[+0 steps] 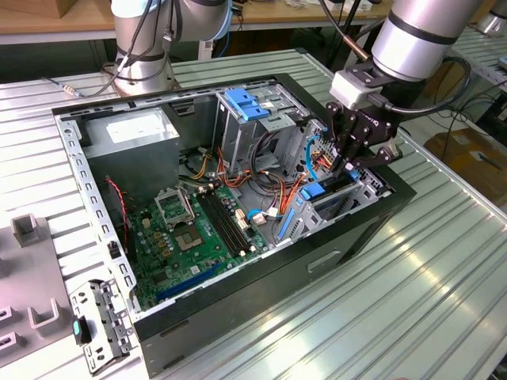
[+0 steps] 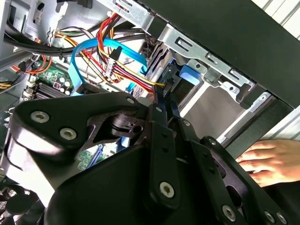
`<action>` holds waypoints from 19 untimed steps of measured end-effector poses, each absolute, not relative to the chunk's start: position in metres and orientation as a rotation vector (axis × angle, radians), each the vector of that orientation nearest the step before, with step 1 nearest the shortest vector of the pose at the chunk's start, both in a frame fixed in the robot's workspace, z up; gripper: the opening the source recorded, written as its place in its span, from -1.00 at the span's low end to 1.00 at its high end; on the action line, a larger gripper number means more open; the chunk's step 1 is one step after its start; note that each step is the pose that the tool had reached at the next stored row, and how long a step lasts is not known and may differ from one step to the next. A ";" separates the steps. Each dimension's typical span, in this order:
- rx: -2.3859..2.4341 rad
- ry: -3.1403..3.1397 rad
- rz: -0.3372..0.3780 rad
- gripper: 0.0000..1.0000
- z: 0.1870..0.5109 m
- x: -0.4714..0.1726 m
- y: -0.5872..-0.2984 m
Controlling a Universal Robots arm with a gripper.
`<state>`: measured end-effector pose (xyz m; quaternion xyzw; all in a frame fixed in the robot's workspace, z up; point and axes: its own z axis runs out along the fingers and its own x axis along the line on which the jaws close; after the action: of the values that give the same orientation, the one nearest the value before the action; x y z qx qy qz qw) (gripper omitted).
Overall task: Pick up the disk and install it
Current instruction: 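Insert the first disk wire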
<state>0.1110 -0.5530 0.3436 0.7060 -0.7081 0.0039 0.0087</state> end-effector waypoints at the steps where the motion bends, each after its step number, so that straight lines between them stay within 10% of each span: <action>1: 2.205 -2.213 0.012 -0.66 0.344 0.111 -0.553; 19: 2.201 -2.217 0.012 -0.66 0.347 0.111 -0.553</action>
<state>0.1110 -0.5533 0.3465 0.7045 -0.7097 0.0039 0.0086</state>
